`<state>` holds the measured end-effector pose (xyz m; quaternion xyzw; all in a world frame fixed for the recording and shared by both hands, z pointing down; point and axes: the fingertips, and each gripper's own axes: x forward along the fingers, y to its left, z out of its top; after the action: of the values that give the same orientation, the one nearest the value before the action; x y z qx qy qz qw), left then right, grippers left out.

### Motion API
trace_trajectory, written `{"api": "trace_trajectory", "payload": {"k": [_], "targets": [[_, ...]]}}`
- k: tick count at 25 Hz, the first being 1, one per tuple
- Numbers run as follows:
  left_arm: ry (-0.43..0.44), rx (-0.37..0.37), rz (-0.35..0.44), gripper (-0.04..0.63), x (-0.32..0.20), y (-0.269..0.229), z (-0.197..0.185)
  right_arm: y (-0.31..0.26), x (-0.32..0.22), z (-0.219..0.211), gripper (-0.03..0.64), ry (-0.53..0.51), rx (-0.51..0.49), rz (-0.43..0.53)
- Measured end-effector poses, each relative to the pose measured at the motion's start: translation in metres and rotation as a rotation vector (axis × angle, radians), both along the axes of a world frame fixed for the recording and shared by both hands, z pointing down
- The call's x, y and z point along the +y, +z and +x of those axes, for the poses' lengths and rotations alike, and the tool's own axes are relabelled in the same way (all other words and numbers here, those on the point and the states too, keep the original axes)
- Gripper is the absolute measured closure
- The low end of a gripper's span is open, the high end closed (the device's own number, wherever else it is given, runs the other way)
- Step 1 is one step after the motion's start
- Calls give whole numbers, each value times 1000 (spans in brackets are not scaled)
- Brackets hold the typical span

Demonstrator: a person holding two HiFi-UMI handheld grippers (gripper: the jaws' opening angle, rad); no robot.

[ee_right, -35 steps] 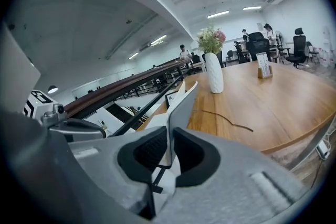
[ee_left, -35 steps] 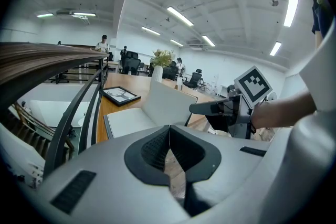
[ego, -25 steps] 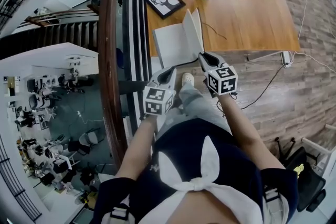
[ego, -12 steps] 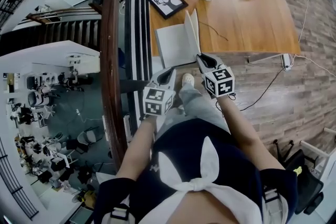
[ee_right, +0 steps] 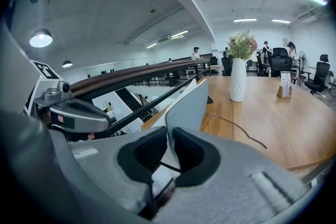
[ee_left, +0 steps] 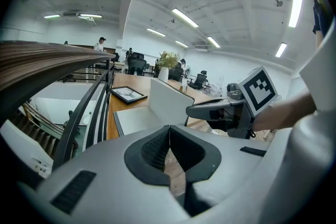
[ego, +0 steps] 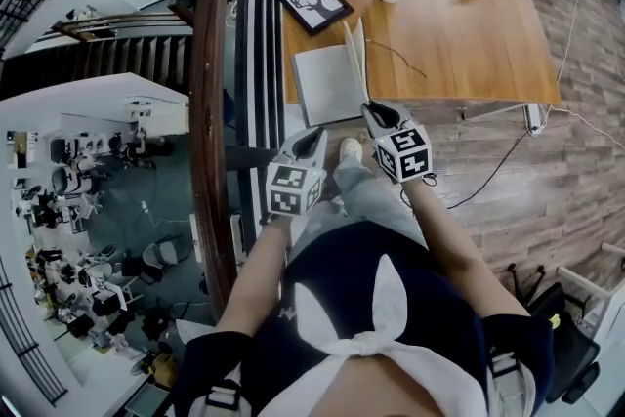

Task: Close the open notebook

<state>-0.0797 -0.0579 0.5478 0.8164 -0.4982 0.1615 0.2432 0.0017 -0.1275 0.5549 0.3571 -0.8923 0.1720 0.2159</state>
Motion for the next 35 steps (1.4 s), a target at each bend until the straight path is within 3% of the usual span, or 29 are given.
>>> {"api": "trace_trajectory", "payload": {"k": [35], "targets": [[-54, 0, -12, 575, 12, 7, -22, 11, 12, -39, 575, -111, 37, 2]]}}
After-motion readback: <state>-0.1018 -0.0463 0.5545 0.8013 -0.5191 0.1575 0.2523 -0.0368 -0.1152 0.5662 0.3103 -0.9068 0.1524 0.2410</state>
